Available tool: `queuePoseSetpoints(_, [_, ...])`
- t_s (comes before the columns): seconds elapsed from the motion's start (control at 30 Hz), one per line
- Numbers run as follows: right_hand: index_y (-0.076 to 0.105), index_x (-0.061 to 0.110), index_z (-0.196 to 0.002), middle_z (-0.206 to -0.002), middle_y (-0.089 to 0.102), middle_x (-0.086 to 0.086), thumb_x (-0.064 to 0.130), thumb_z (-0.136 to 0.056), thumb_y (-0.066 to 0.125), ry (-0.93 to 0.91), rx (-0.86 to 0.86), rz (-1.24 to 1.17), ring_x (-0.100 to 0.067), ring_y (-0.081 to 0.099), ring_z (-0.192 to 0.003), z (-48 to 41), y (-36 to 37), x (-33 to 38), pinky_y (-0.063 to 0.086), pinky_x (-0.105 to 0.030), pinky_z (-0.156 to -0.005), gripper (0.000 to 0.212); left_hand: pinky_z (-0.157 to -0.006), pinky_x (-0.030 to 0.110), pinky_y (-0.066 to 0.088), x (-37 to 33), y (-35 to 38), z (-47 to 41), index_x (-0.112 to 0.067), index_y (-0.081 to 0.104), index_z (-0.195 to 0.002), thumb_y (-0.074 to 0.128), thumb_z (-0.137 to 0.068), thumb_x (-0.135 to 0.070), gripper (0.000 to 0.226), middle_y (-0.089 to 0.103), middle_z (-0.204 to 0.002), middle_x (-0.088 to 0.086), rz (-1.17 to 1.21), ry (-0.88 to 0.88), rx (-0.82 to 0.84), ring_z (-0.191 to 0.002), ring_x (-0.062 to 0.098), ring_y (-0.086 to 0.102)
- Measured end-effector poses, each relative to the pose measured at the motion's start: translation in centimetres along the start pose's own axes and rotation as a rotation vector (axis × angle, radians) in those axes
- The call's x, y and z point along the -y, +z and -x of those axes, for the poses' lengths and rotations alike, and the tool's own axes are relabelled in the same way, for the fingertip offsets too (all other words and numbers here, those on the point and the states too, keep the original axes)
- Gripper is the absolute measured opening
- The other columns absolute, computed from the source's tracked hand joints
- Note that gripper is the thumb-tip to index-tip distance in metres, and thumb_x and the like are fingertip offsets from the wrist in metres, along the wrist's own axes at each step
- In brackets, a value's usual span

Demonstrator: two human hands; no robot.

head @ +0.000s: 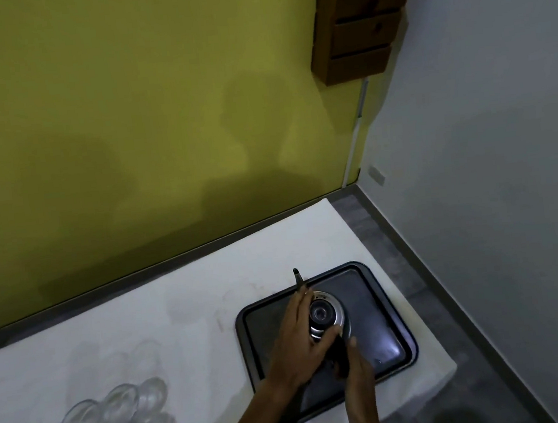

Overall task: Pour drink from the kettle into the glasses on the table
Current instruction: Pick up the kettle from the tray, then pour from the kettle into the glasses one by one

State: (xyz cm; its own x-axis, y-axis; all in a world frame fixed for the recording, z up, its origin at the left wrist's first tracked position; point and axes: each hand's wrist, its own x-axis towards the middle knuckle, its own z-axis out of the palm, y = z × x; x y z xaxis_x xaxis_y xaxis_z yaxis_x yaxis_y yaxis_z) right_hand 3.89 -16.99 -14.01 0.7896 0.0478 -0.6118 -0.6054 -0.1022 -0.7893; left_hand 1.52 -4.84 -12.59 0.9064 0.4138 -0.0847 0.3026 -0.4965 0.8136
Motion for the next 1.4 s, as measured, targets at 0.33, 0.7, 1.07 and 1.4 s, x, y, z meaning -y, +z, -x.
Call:
queuePoseSetpoints(0.33, [0.076,-0.005,-0.1,-0.097,0.078,-0.022,0.04,-0.108,0.048,0.021,0.055,-0.042,-0.042,0.071,-0.097,-1.3,-0.1,-0.9,0.055,-0.038,-0.087,0.053,-0.125,0.023,0.022,-0.6,1.6,0.9,-0.027,0.03,-0.158,0.031,-0.091,-0.078,0.084,0.023,-0.166,-0.016,0.098,-0.093,-0.174,-0.153,-0.001,0.019])
queuePoseSetpoints(0.7, [0.084,0.011,-0.079,-0.079,0.078,-0.018,0.063,-0.098,0.054,-0.237,0.318,0.096,-0.037,0.072,-0.081,4.4,0.9,3.1,0.059,-0.032,-0.065,0.062,-0.124,0.021,0.022,-1.8,-4.3,6.7,-0.028,0.029,-0.157,0.032,-0.099,-0.065,0.068,0.025,-0.165,-0.014,0.026,-0.054,-0.378,-0.154,-0.001,0.018])
queuePoseSetpoints(1.07, [0.085,0.008,-0.078,-0.084,0.071,-0.041,0.094,-0.061,0.066,-0.404,0.669,0.234,-0.035,0.064,-0.073,10.7,6.4,2.2,0.05,-0.049,-0.073,0.09,-0.125,0.021,0.018,0.9,-13.1,14.4,-0.01,0.032,-0.157,0.038,-0.098,-0.063,0.079,0.028,-0.167,0.003,-0.015,-0.06,-0.515,-0.157,0.014,0.02])
queuePoseSetpoints(1.4, [0.086,0.005,-0.081,-0.073,0.079,-0.024,0.084,-0.07,0.071,-0.428,0.75,0.439,-0.047,0.074,-0.069,11.3,9.2,1.8,0.058,-0.056,-0.066,0.081,-0.123,0.018,0.018,3.8,-12.3,16.6,-0.013,0.022,-0.159,0.033,-0.095,-0.071,0.088,0.025,-0.167,0.003,0.135,-0.219,-0.61,-0.154,0.012,0.021])
